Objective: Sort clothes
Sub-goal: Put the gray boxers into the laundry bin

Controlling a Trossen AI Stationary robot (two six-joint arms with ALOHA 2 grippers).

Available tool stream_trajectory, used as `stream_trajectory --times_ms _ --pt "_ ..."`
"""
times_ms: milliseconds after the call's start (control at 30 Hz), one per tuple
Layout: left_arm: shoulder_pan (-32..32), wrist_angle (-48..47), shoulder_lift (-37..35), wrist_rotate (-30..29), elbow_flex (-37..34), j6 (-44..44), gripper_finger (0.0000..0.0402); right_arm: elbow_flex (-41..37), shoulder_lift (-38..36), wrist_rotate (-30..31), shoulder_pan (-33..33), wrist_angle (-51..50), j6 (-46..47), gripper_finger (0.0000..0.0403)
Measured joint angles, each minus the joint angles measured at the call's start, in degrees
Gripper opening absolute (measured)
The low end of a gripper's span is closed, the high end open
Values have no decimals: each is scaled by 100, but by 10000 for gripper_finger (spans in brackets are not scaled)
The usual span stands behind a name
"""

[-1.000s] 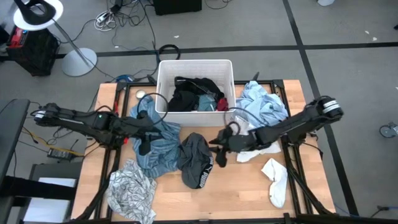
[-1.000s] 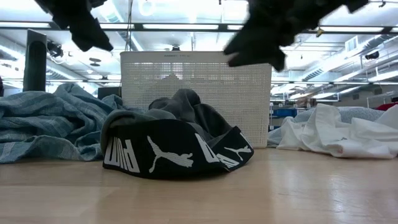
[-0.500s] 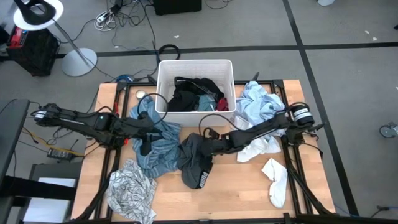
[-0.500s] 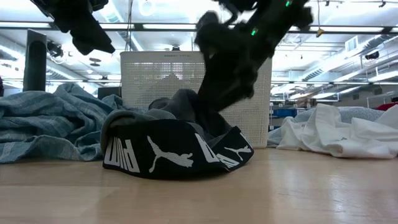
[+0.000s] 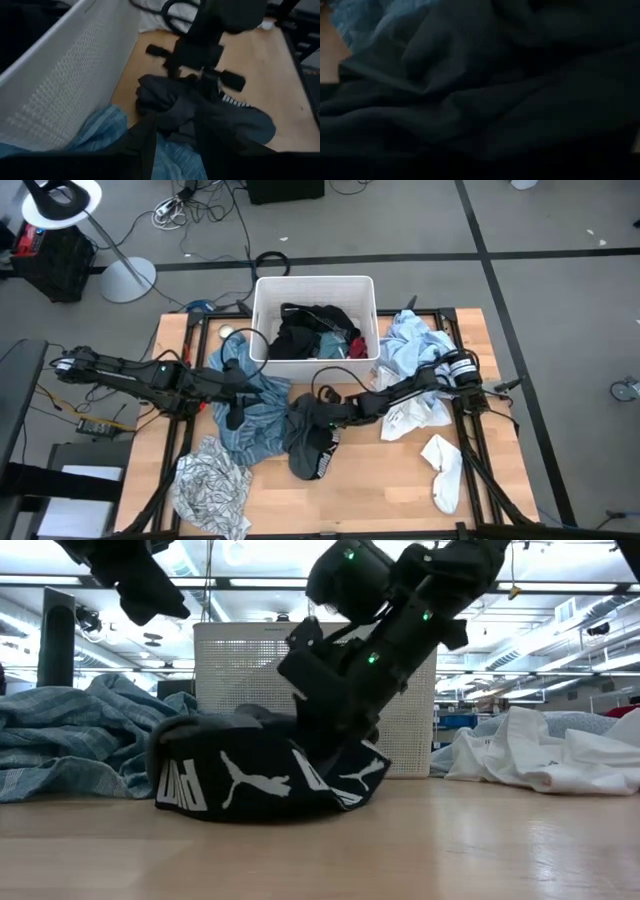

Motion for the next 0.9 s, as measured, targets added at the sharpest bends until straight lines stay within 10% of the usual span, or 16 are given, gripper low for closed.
stream_trajectory --times_ms 133,900 --pt "0 -234 2 -1 0 216 137 -10 -378 7 61 -6 -436 20" --pt "0 540 9 -24 -908 139 137 816 -3632 1233 -202 -1432 -1333 2"
